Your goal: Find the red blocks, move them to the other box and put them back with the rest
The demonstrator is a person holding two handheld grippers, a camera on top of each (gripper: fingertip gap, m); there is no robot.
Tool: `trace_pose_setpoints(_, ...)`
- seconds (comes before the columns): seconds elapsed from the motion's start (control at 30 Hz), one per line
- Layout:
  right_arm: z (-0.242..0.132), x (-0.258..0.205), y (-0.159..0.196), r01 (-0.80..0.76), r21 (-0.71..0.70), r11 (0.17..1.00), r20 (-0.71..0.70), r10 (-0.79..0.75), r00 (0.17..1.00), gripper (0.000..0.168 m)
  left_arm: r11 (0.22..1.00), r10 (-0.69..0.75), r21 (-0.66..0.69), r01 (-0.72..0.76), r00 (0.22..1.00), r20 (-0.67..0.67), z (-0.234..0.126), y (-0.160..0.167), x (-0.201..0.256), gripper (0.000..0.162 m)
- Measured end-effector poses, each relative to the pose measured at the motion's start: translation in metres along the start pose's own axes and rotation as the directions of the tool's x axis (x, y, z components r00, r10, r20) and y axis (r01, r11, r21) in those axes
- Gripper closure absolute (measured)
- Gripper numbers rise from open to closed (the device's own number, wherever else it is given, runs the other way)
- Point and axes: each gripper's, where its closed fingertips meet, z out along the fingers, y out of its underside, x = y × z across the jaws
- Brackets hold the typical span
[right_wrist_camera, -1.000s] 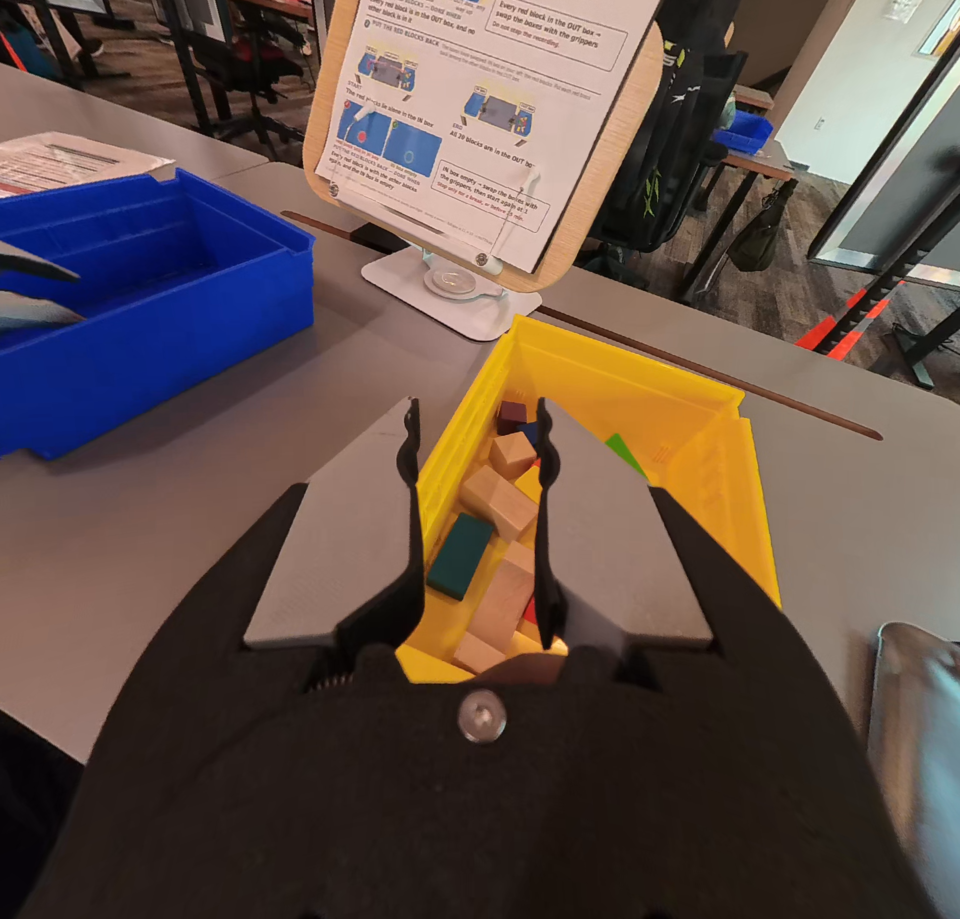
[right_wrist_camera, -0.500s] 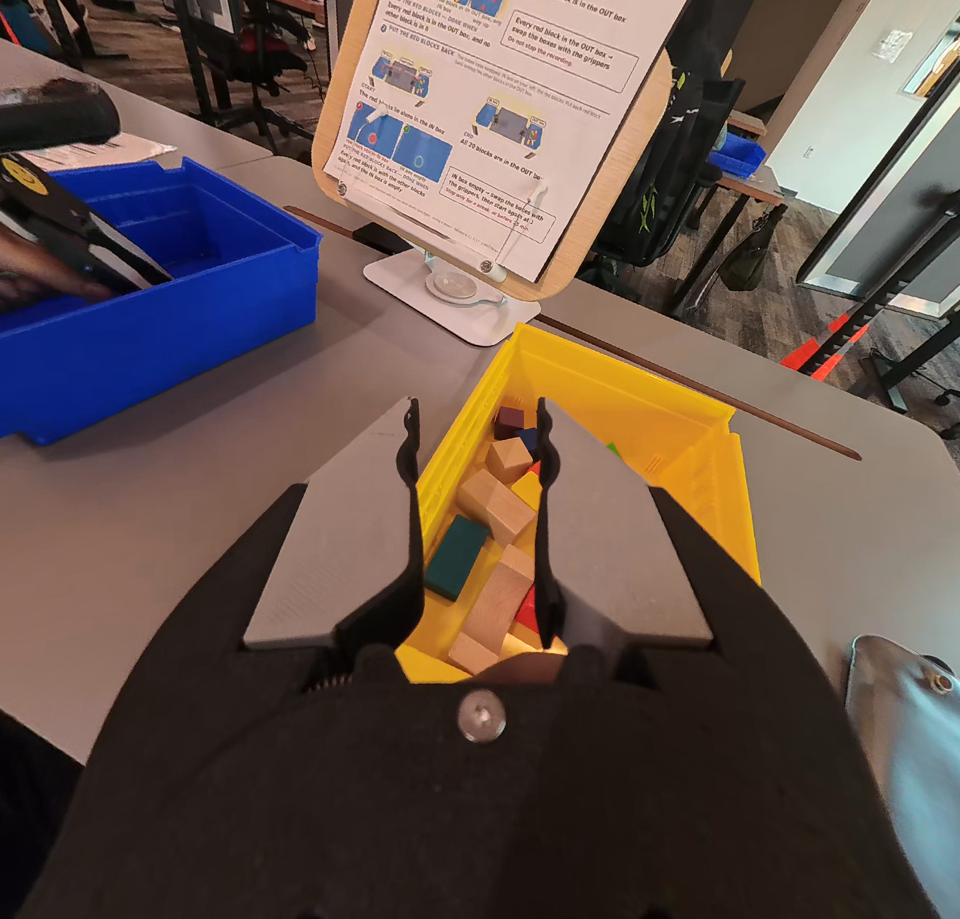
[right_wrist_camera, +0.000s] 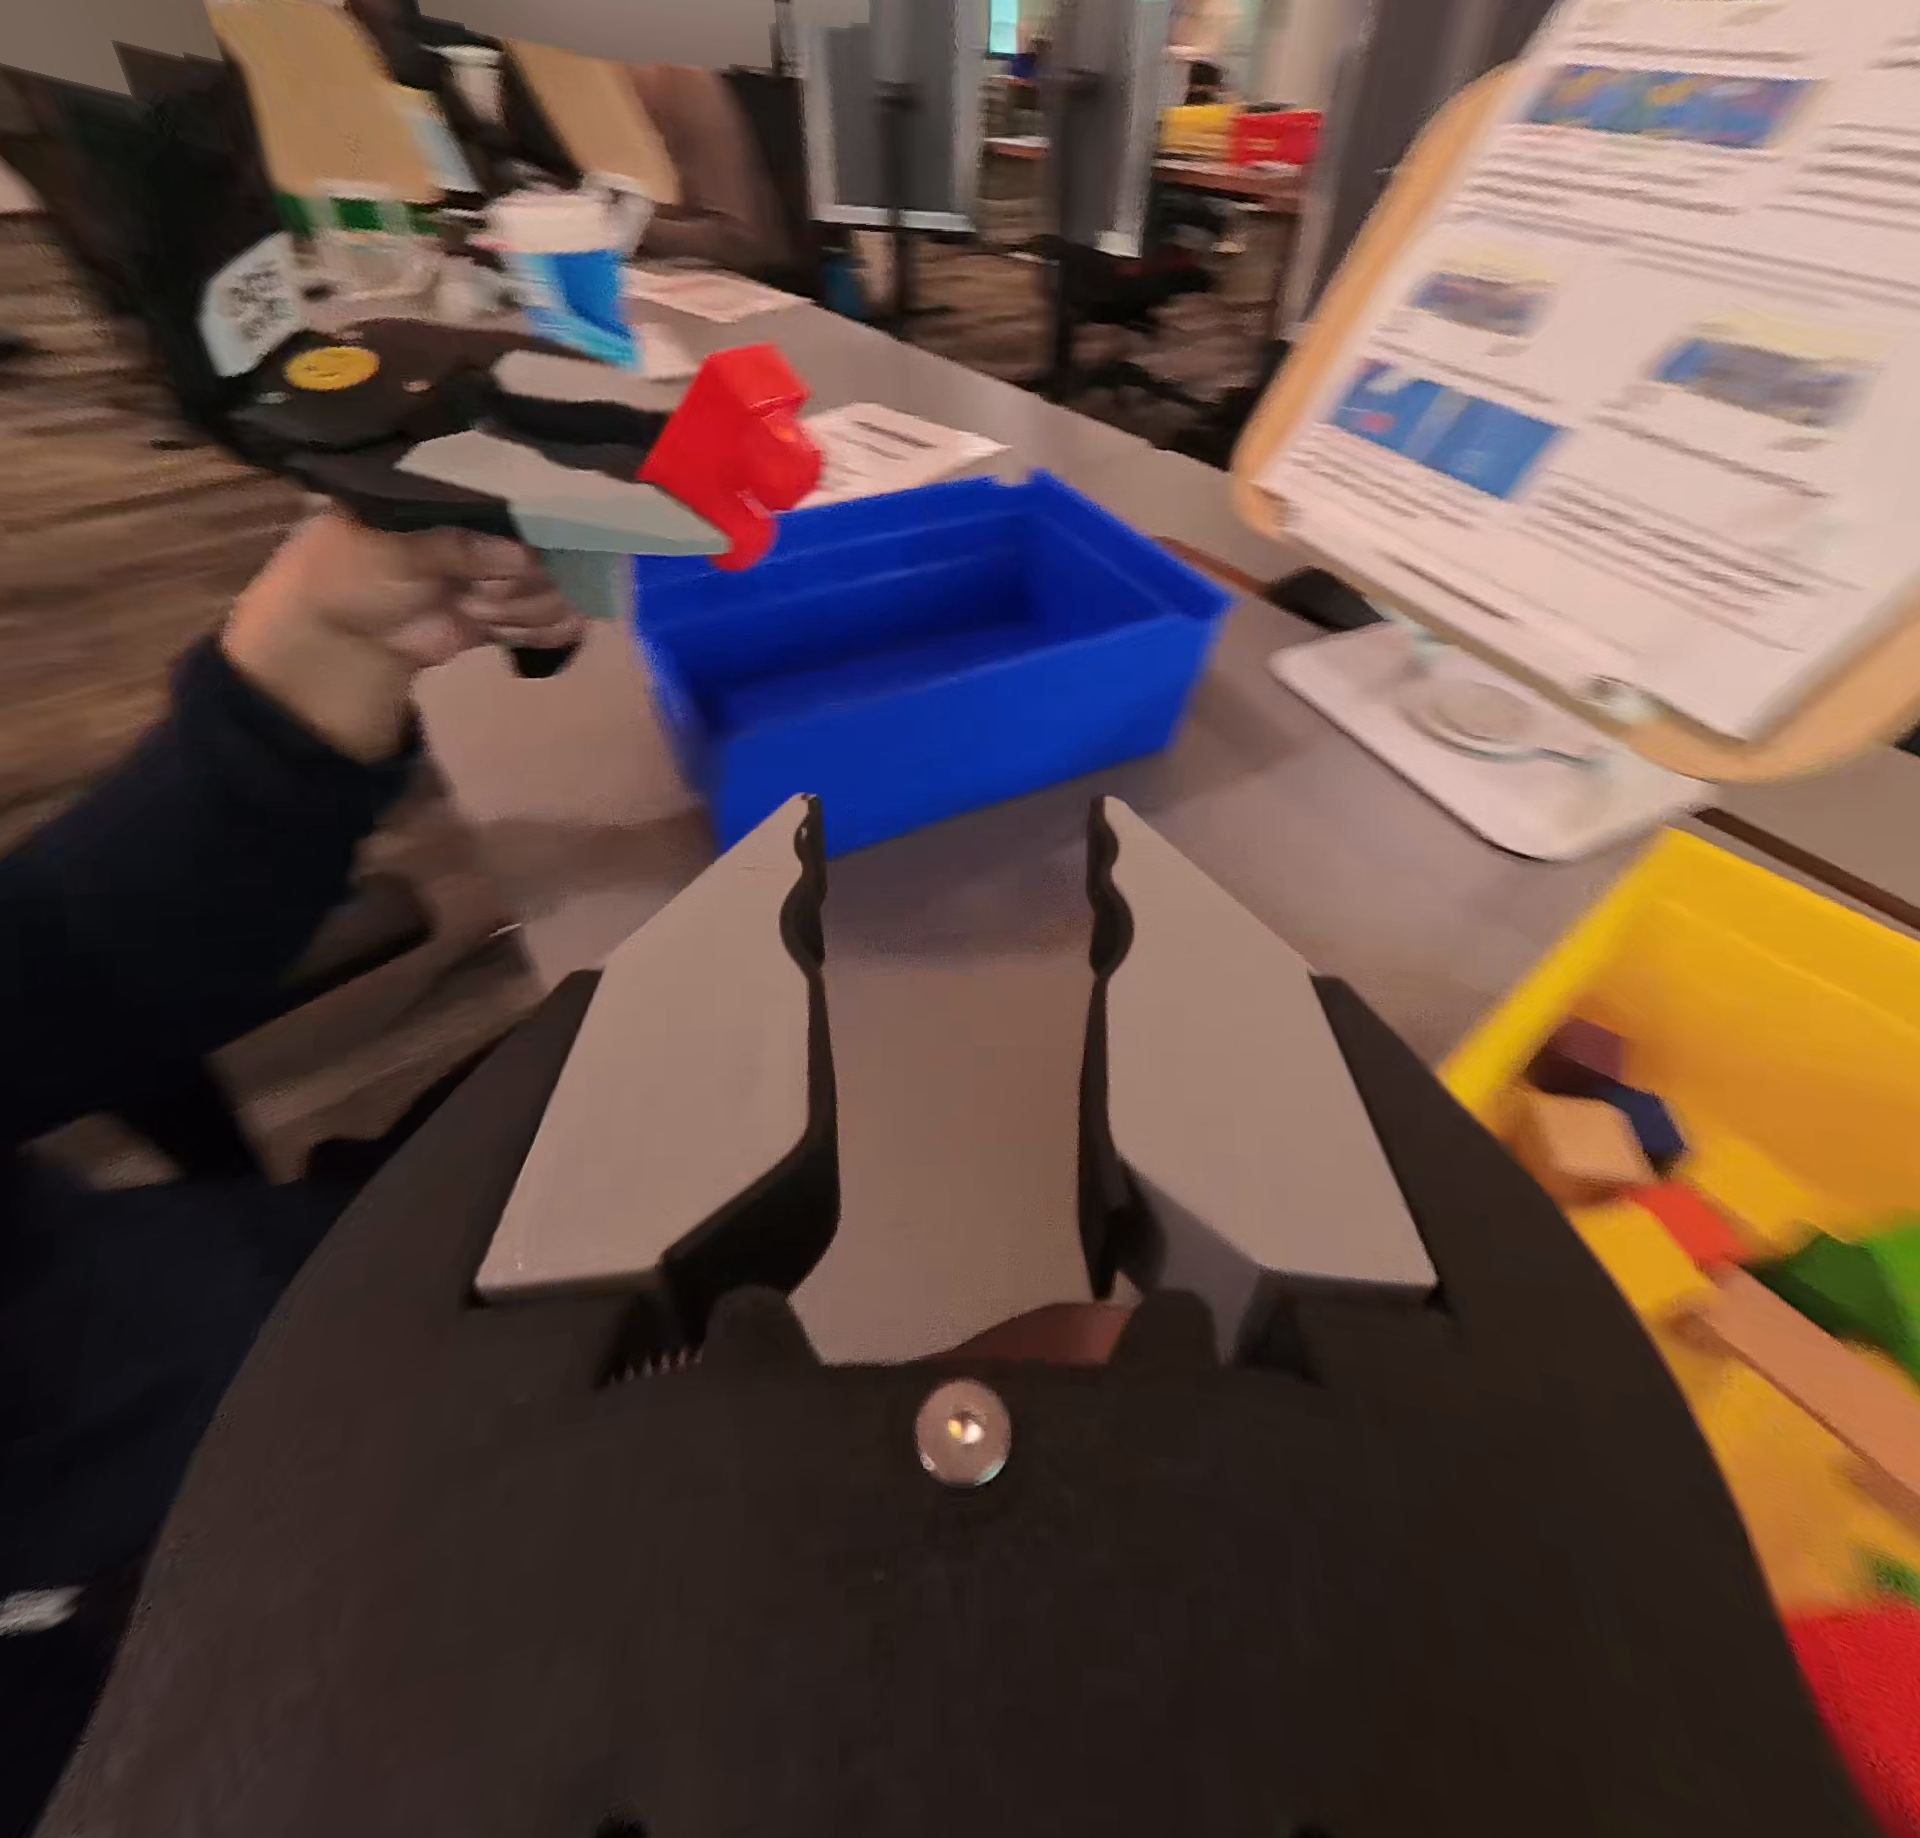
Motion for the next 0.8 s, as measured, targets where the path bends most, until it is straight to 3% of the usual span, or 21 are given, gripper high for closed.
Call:
trace_pose_setpoints(0.1, 0.011, -0.041, -0.005, 0.029, 0.016, 0.999, 0.132, -0.031, 0.991, 0.115, 0.994, 0.013, 0.111, 0.004, 0.988, -0.156, -0.008, -0.034, 0.052, 0.123)
trace_pose_setpoints(0.27, 0.016, -0.091, -0.019, -0.004, 0.087, 0.996, 0.309, -0.023, 0.951, 0.105, 0.987, 0.047, 0.159, 0.005, 0.946, -0.321, -0.014, -0.051, 0.109, 0.123)
trace_pose_setpoints(0.47, 0.016, -0.116, -0.025, -0.093, 0.098, 0.991, 0.439, 0.041, 0.897, 0.099, 0.991, 0.115, 0.103, -0.082, 0.918, -0.379, -0.007, -0.037, 0.138, 0.123)
trace_pose_setpoints(0.6, 0.017, -0.117, -0.023, -0.105, 0.092, 0.99, 0.462, 0.051, 0.885, 0.123, 0.988, 0.151, 0.077, -0.132, 0.922, -0.356, -0.001, -0.029, 0.141, 0.123)
trace_pose_setpoints(0.8, 0.02, -0.122, -0.021, -0.107, 0.083, 0.991, 0.476, 0.054, 0.878, 0.125, 0.988, 0.15, 0.035, -0.148, 0.912, -0.382, 0.003, -0.019, 0.145, 0.123)
